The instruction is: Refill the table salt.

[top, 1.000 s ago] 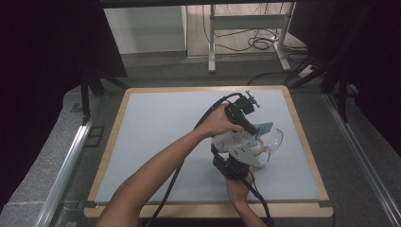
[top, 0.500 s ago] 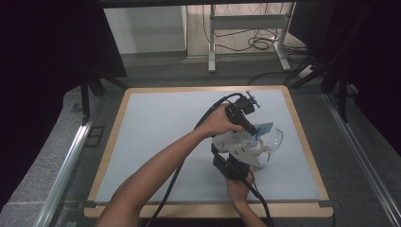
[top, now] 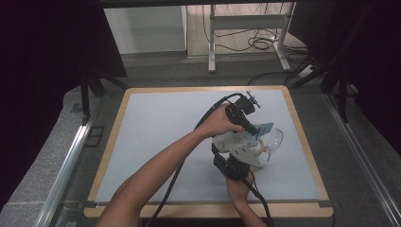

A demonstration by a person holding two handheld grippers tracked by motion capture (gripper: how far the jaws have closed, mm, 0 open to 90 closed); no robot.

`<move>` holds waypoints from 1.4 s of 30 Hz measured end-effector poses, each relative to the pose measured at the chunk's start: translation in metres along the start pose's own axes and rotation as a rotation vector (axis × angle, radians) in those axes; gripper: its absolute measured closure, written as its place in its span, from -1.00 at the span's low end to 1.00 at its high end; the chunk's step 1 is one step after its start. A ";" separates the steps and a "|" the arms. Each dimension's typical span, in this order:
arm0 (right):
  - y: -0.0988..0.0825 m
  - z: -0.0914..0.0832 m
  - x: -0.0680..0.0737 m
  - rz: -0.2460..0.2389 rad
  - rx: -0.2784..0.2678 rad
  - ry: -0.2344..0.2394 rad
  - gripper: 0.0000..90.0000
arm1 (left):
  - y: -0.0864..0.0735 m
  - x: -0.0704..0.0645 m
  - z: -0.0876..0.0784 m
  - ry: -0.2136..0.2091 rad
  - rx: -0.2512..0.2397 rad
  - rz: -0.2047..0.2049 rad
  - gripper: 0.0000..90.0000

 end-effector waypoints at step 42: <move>0.003 -0.002 -0.001 0.013 -0.010 -0.002 0.08 | 0.001 -0.001 0.002 -0.003 0.006 0.003 1.00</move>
Point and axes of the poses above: each handheld gripper's, and its own axes: z roughly forward along the jaws, y roughly out of its top, x roughly to its left, the point moved 9 cm from there along z, roughly forward along the jaws, and after that the axes turned 11 degrees about y, right-handed, at the moved point
